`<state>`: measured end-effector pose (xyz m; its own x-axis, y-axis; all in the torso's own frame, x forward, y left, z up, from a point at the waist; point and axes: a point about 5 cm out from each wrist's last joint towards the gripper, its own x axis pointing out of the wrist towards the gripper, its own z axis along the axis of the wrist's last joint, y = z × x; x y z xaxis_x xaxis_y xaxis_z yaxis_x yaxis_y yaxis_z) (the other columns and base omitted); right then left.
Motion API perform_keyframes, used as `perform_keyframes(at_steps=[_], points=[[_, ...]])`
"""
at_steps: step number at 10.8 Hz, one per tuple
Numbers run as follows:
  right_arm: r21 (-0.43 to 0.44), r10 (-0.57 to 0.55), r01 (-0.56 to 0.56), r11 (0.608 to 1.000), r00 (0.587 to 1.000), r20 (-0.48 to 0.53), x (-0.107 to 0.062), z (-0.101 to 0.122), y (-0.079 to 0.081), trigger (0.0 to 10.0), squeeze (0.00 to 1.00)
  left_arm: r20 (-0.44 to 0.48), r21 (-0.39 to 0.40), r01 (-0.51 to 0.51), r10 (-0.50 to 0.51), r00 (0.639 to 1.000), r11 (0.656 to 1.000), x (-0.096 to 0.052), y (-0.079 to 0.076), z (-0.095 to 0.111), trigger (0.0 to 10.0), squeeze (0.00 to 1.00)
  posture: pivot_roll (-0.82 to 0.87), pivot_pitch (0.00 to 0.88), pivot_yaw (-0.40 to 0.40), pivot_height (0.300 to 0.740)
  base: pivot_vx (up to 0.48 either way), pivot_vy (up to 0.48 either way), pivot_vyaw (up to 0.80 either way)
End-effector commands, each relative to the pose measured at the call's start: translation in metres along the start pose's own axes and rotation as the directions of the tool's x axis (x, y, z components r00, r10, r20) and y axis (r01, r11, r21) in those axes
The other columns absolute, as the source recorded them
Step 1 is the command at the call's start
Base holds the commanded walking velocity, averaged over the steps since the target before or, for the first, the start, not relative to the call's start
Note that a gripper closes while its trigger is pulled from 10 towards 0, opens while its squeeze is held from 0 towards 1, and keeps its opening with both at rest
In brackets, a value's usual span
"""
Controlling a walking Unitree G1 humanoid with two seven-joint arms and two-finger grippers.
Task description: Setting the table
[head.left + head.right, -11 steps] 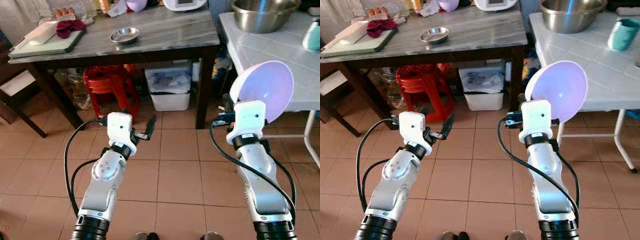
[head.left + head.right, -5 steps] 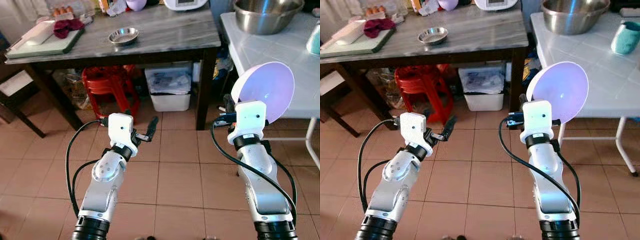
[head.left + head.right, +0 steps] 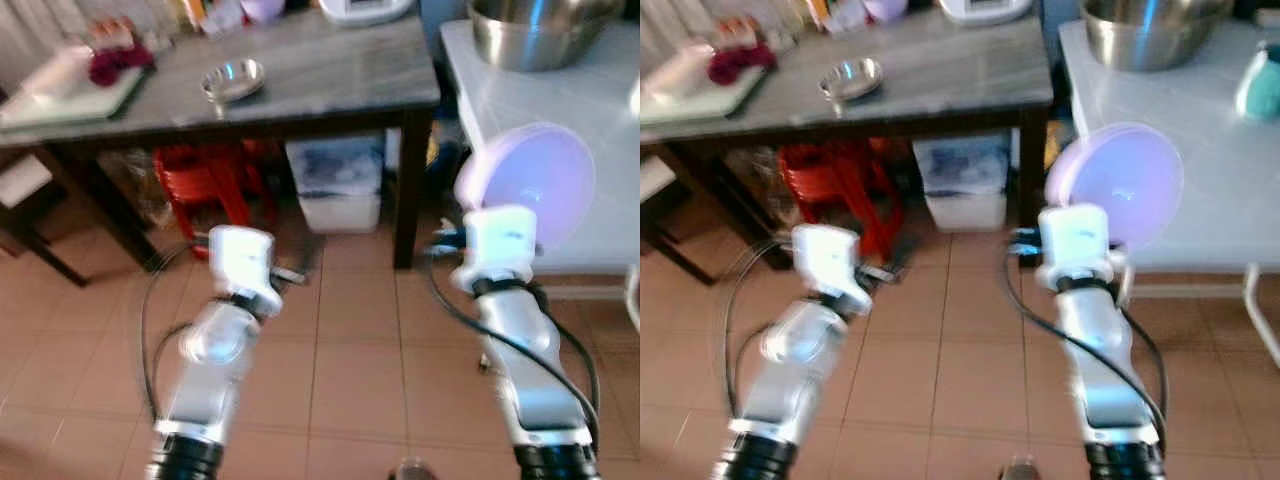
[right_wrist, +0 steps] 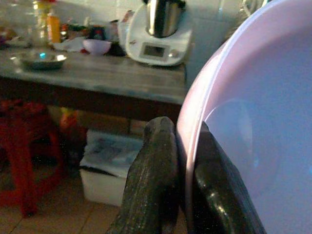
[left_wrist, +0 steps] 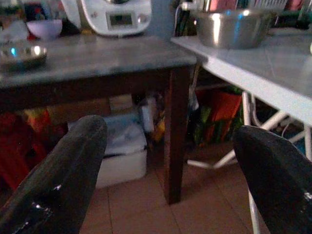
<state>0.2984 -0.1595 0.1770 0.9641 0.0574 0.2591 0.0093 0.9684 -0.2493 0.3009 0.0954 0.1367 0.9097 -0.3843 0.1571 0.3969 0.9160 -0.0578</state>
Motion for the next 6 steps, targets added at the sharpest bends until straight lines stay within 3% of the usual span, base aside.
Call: perform_keyframes(at_steps=[1, 6], points=[[0.018, 0.033, -0.034, 0.999, 0.999, 0.034, 0.0018, 0.0075, 0.0111, 10.0, 0.0, -0.005, 0.025, -0.034, 0.034, 0.999, 0.999, -0.0055, 0.0135, 0.0007, 10.0, 0.0, -0.13, 0.125, 0.142, 0.74, 0.364, 0.0, 0.0], [0.016, 0.024, -0.025, 1.0, 0.999, 0.033, 0.0018, 0.0065, 0.0109, 10.0, 0.0, -0.009, 0.026, -0.028, 0.028, 1.0, 0.999, -0.0043, 0.0134, 0.0008, 10.0, 0.0, -0.13, 0.125, 0.149, 0.74, 0.36, 0.0, 0.0]])
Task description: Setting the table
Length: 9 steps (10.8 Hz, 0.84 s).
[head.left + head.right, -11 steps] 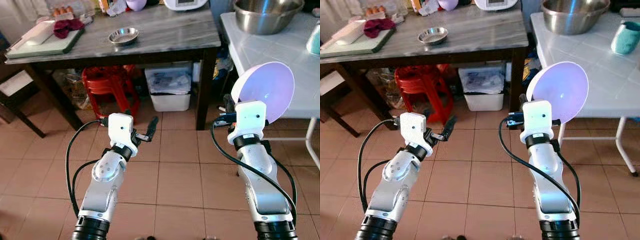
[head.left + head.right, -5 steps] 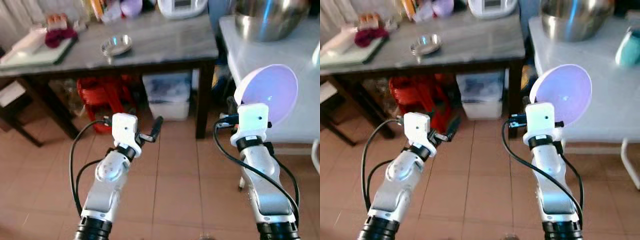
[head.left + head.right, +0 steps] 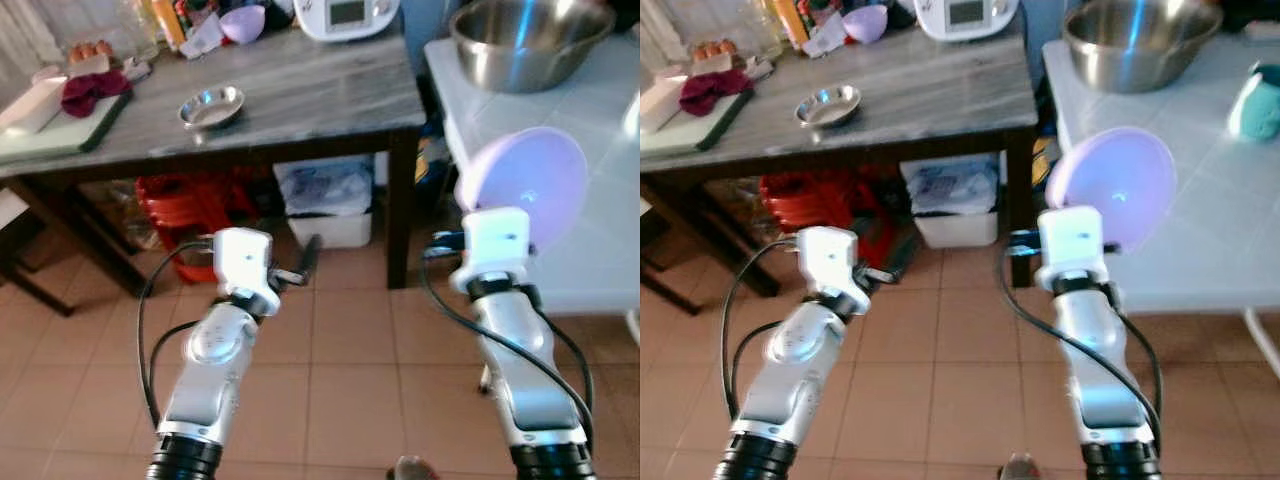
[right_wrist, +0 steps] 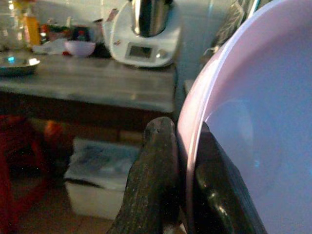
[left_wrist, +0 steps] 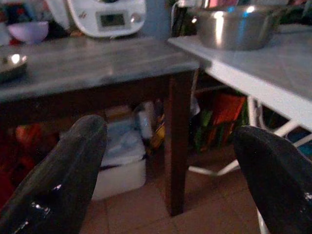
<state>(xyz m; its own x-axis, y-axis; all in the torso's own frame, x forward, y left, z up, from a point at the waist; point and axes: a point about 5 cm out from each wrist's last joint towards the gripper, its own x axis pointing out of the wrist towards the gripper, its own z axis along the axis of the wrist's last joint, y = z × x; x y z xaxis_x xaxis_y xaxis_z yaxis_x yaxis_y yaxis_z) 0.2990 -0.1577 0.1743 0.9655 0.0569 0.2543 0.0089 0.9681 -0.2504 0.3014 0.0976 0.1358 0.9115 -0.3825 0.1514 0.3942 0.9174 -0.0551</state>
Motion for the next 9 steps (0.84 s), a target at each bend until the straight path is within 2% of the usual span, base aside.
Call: perform_keyframes(at_steps=[1, 3, 4, 5, 8, 9], points=[[0.017, 0.021, -0.021, 1.0, 0.999, 0.037, 0.0007, 0.0081, 0.0082, 10.0, 0.0, -0.007, 0.021, -0.021, 0.021, 1.0, 1.0, -0.004, 0.0108, 0.0007, 10.0, 0.0, -0.13, 0.125, 0.151, 0.74, 0.356, 0.0, 0.0], [0.018, 0.015, -0.015, 1.0, 0.999, 0.034, 0.0007, 0.0072, 0.0076, 10.0, 0.0, -0.03, 0.02, -0.031, 0.031, 0.999, 0.999, -0.004, 0.0113, -0.0024, 10.0, 0.0, -0.13, 0.125, 0.152, 0.74, 0.3, 0.0, 0.0], [0.019, 0.014, -0.015, 1.0, 0.999, 0.034, 0.0012, 0.0073, 0.0081, 10.0, 0.0, -0.047, 0.031, -0.024, 0.025, 0.999, 0.999, -0.0039, 0.0095, -0.0051, 10.0, 0.0, -0.13, 0.126, 0.151, 0.74, 0.0, 0.0, 0.0], [0.019, 0.013, -0.014, 1.0, 0.999, 0.035, 0.0017, 0.0078, 0.0076, 10.0, 0.0, -0.063, 0.005, -0.02, 0.02, 0.998, 1.0, -0.005, 0.0093, -0.0074, 10.0, 0.0, -0.13, 0.127, 0.151, 0.74, 0.0, 0.0, 0.0], [0.028, 0.014, -0.015, 0.999, 0.999, 0.035, 0.0037, 0.0075, 0.01, 10.0, 0.0, -0.054, 0.007, -0.019, 0.02, 0.998, 1.0, -0.0043, 0.011, -0.0059, 10.0, 0.0, -0.12, 0.119, 0.15, 0.74, 0.0, 0.0, 0.0], [0.028, 0.017, -0.018, 0.999, 0.999, 0.037, 0.0048, 0.0073, 0.0097, 10.0, 0.0, -0.052, 0.008, -0.021, 0.021, 0.998, 1.0, -0.0041, 0.0111, -0.0056, 10.0, 0.0, -0.12, 0.115, 0.147, 0.74, 0.0, 0.285, 0.0]])
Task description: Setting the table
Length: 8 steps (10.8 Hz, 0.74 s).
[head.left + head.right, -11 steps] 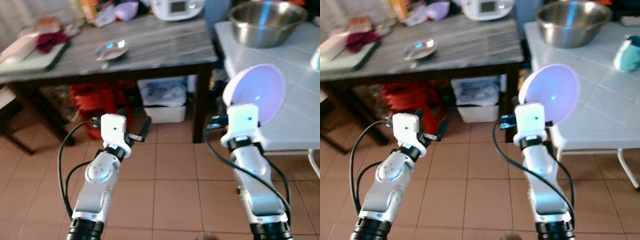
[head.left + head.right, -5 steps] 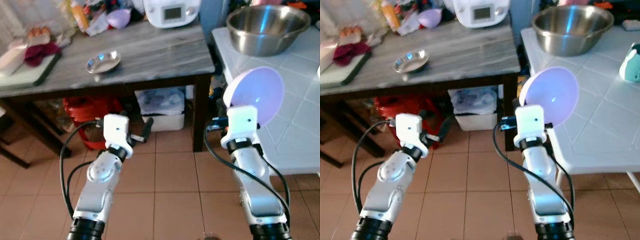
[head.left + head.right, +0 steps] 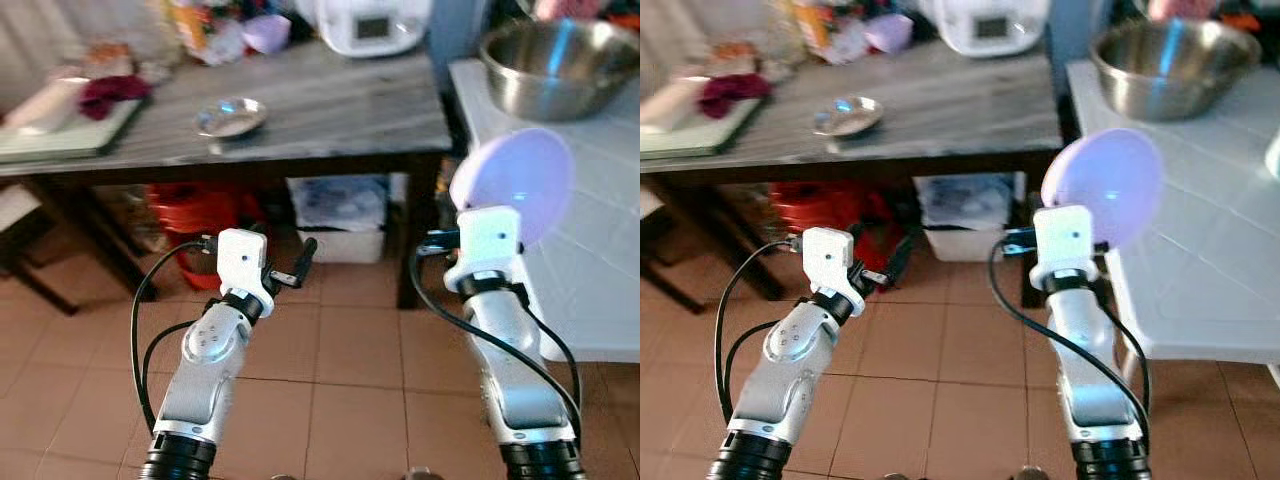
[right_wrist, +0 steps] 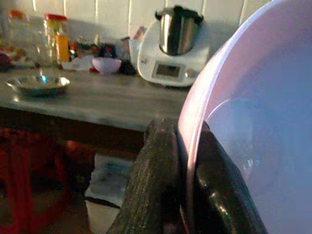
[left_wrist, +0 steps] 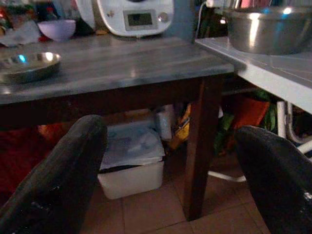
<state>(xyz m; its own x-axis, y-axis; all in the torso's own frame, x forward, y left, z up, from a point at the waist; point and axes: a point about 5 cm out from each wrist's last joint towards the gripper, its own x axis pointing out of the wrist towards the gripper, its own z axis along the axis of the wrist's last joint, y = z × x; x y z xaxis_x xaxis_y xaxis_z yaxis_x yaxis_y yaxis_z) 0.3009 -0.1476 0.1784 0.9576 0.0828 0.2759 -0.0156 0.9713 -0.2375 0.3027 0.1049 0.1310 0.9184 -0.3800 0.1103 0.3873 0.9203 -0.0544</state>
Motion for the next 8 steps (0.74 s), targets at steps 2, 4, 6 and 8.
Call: perform_keyframes(at_steps=[2, 4, 6, 8], points=[[0.008, -0.002, 0.002, 1.0, 1.0, 0.008, 0.0013, 0.001, 0.0004, 10.0, 0.0, -0.011, 0.009, -0.012, 0.012, 1.0, 1.0, -0.0018, 0.003, -0.0024, 10.0, 0.0, -0.12, 0.11, 0.144, 0.74, 0.0, 0.309, 0.0], [0.006, -0.001, 0.001, 1.0, 1.0, 0.009, 0.0019, 0.001, -0.0007, 10.0, 0.0, -0.008, 0.008, -0.009, 0.009, 1.0, 1.0, -0.0008, 0.0019, -0.0023, 10.0, 0.0, -0.13, 0.108, 0.144, 0.74, 0.0, 0.336, 0.0], [0.003, -0.001, 0.001, 1.0, 1.0, 0.008, 0.001, 0.0008, -0.0007, 10.0, 0.0, -0.009, 0.009, -0.008, 0.008, 1.0, 1.0, -0.0008, 0.0014, -0.0027, 10.0, 0.0, -0.13, 0.108, 0.143, 0.74, 0.0, 0.356, 0.0], [0.004, -0.004, 0.004, 1.0, 1.0, 0.006, 0.0004, 0.0006, -0.0008, 10.0, 0.0, -0.009, 0.008, -0.004, 0.004, 1.0, 1.0, -0.0007, 0.0004, -0.0031, 10.0, 0.0, -0.13, 0.11, 0.143, 0.74, 0.0, 0.36, 0.0]])
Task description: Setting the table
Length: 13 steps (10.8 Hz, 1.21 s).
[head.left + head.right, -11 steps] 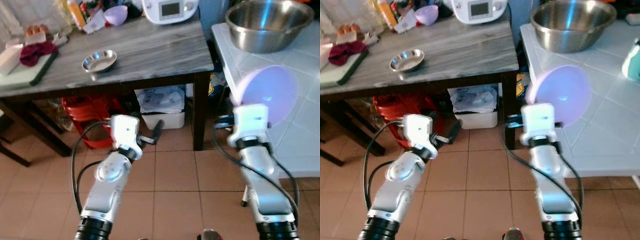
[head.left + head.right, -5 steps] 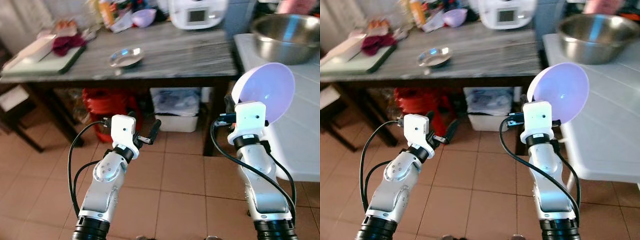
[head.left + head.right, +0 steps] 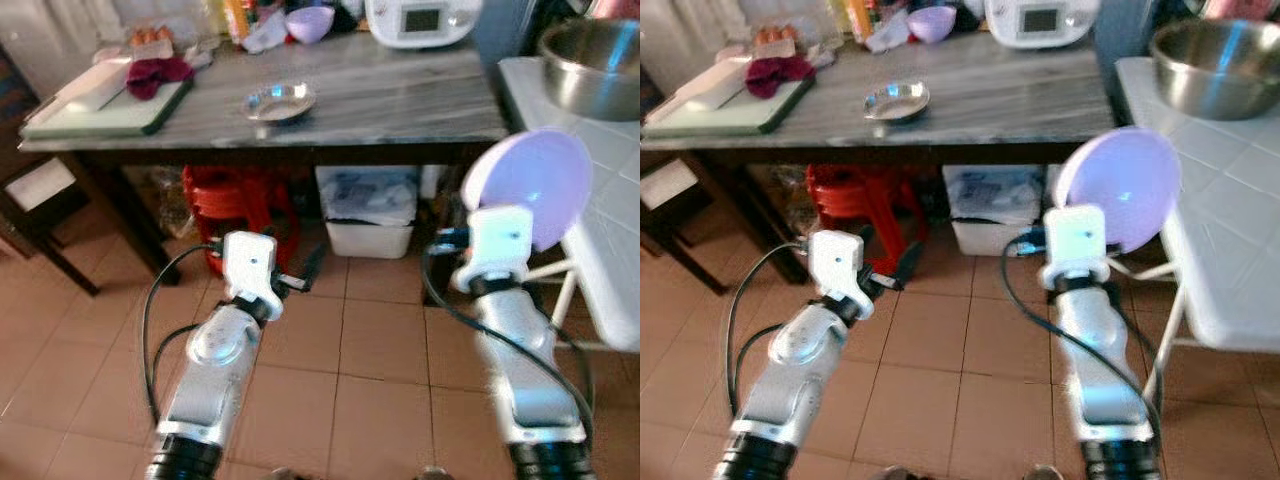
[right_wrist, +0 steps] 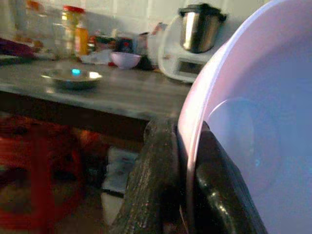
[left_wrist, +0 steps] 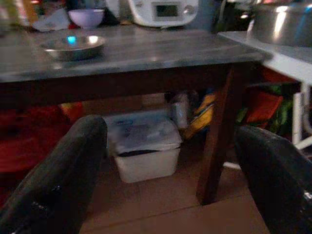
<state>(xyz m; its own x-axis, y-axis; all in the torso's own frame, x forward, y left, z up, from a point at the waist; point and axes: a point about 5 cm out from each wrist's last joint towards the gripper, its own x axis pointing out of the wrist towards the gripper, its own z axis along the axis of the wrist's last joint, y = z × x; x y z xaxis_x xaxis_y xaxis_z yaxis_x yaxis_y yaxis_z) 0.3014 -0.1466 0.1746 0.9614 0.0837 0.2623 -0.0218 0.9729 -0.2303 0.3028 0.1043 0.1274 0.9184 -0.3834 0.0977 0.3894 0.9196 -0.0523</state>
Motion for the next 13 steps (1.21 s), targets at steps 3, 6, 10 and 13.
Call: perform_keyframes(at_steps=[3, 6, 10, 13], points=[[0.009, -0.009, 0.009, 1.0, 1.0, 0.018, 0.0004, 0.0038, -0.0031, 10.0, 0.0, 0.005, 0.004, -0.006, 0.006, 1.0, 1.0, -0.0002, -0.0002, 0.0005, 10.0, 0.0, -0.13, 0.113, 0.145, 0.74, 0.0, 0.411, 0.0], [0.008, -0.011, 0.011, 1.0, 1.0, 0.017, -0.0014, 0.0033, -0.0025, 10.0, 0.0, 0.002, 0.006, 0.002, -0.002, 1.0, 1.0, -0.0001, -0.0018, 0.0003, 10.0, 0.0, -0.13, 0.12, 0.152, 0.74, 0.0, 0.43, 0.0], [0.006, -0.016, 0.016, 1.0, 1.0, 0.021, -0.0009, 0.0036, -0.0027, 10.0, 0.0, 0.004, 0.007, 0.006, -0.006, 1.0, 1.0, 0.0017, -0.0036, 0.0007, 10.0, 0.0, -0.13, 0.117, 0.156, 0.74, 0.0, 0.434, 0.0], [0.002, -0.015, 0.015, 1.0, 1.0, 0.022, -0.001, 0.0036, -0.003, 10.0, 0.0, 0.006, -0.004, -0.003, 0.003, 1.0, 1.0, 0.0015, -0.0039, 0.0003, 10.0, 0.0, -0.14, 0.118, 0.152, 0.74, 0.0, 0.414, 0.0]])
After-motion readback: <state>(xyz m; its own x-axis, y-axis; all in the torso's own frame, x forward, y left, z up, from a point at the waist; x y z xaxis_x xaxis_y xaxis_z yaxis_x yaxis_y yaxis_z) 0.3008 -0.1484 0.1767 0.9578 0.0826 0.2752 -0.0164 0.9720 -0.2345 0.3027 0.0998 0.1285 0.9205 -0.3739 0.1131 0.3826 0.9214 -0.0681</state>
